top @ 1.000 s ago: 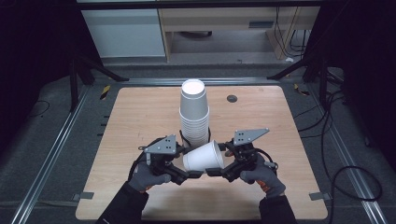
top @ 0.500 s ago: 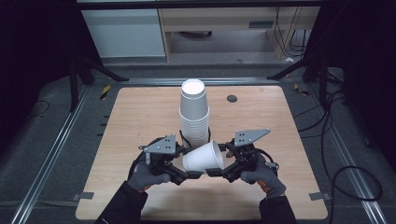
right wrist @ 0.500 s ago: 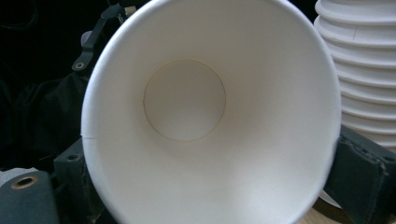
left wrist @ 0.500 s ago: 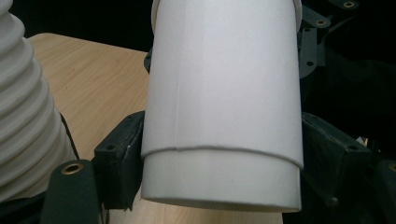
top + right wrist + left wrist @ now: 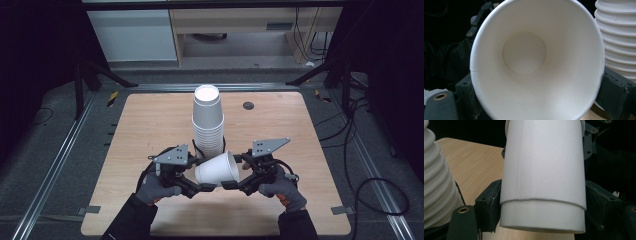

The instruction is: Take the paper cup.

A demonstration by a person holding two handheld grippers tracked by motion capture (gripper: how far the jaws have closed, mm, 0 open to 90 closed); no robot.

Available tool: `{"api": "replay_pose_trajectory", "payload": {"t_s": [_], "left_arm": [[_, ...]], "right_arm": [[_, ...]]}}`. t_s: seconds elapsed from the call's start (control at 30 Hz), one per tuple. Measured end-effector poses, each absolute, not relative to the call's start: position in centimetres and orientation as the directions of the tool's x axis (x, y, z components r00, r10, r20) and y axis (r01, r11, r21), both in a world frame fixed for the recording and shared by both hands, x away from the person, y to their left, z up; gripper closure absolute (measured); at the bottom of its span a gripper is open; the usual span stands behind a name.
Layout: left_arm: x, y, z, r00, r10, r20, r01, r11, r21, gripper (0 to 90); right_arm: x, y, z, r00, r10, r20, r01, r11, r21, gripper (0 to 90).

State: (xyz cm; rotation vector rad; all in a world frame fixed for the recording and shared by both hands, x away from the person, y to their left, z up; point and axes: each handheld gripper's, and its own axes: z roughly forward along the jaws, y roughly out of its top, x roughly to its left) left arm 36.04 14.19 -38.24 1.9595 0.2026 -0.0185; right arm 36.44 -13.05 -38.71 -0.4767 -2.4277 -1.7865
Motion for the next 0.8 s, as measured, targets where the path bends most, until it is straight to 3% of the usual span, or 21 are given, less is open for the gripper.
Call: {"api": "replay_pose_trajectory", "payload": {"t_s": [0.53,0.8], "left_arm": [[35.9,14.2,-38.1,0.985,0.141,-0.104,0.148,-0.359,0.921,21.9],[35.7,15.7,-37.6,0.974,0.204,-0.094,0.162,-0.344,0.925,21.8]], "right_arm": [[36.4,-13.3,-38.5,-0.949,0.195,0.249,0.295,0.262,0.919,11.3],[36.5,-14.0,-38.3,-0.945,0.217,0.246,0.299,0.262,0.917,11.0]]}}
